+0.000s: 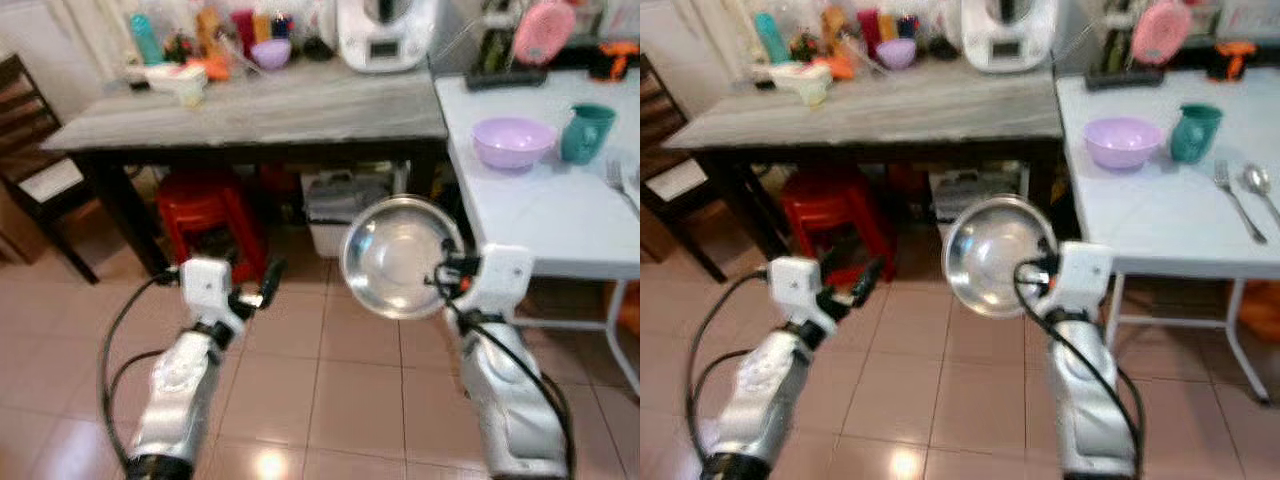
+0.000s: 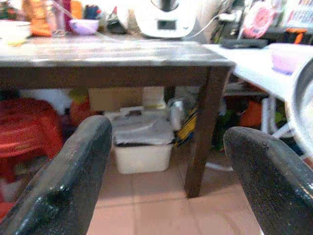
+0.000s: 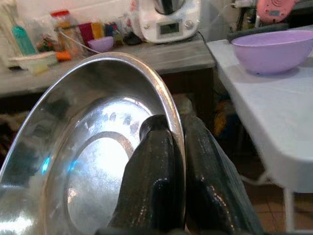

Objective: Setting the table

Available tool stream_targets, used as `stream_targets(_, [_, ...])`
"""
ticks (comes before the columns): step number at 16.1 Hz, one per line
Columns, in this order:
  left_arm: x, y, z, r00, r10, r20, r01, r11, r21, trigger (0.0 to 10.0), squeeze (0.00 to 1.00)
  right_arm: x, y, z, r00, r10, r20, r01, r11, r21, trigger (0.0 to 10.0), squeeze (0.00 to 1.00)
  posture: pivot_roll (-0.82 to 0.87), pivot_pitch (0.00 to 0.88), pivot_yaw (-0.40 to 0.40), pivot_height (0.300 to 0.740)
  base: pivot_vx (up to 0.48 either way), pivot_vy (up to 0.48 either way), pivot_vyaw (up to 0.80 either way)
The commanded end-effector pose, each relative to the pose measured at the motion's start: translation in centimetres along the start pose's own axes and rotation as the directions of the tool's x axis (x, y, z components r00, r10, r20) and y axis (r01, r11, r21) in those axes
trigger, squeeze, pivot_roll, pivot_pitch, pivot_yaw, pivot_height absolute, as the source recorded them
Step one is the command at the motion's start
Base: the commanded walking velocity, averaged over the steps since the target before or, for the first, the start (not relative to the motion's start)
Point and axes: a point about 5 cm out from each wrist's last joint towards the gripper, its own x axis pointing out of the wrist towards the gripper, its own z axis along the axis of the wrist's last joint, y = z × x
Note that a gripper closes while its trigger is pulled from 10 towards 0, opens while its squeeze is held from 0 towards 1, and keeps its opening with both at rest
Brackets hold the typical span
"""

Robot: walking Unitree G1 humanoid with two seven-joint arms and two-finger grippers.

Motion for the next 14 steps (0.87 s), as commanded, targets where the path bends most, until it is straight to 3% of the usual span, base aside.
stream_targets(1, [0.13,-0.04,0.49,1.0,-0.006,0.022,0.006,1.0,0.005,10.0,0.0,0.25,0.13,0.94,0.999,0.008,0.043,-0.007,1.0,-0.013,10.0,0.0,-0.07,0.009,0.102,0.74,0.0,0.0,0.77])
stream_targets(2, [0.14,-0.08,0.45,1.0,-0.01,0.023,0.01,1.0,0.004,10.0,0.0,0.29,0.01,0.97,0.999,0.004,0.043,-0.004,1.0,-0.012,10.0,0.0,-0.08,0.006,0.1,0.74,0.244,0.0,0.77])
stream_targets(14, [0.39,-0.6,0.31,0.999,-0.043,0.026,0.043,0.999,-0.006,10.0,0.0,0.44,-0.11,0.94,0.999,-0.006,0.051,0.006,1.0,-0.009,10.0,0.0,-0.08,0.0,0.105,0.74,0.308,0.0,0.0])
